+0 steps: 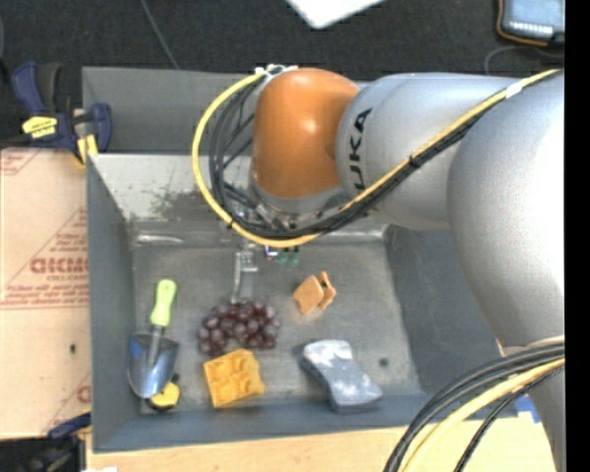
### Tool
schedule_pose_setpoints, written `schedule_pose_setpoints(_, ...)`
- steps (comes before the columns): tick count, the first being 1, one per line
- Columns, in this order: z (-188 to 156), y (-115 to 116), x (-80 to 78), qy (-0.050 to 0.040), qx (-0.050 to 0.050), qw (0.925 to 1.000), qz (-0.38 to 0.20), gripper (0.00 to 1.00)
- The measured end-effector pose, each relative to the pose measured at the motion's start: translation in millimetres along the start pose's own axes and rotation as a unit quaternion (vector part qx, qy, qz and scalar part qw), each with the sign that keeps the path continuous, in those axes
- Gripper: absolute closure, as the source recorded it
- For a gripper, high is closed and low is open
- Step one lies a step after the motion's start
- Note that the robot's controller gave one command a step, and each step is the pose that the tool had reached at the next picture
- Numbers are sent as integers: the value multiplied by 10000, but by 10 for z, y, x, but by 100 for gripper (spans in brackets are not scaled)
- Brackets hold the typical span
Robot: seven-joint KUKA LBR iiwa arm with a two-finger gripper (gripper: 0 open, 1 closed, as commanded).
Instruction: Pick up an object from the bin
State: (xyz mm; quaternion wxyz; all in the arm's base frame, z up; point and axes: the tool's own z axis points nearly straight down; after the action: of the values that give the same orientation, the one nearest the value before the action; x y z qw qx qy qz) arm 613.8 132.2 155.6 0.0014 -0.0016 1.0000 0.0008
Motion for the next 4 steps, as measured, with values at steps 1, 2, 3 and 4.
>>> schedule_pose_setpoints(1,262,-212,83,-37,-11,9996,-263,0)
schedule_pose_setpoints(2,743,-356,468,-22,1,9995,-326,0)
schedule_pose_setpoints(3,864,-391,565,-50,-23,9934,1143,100)
schedule_pose_setpoints(4,832,-397,539,-57,-24,9925,1223,100)
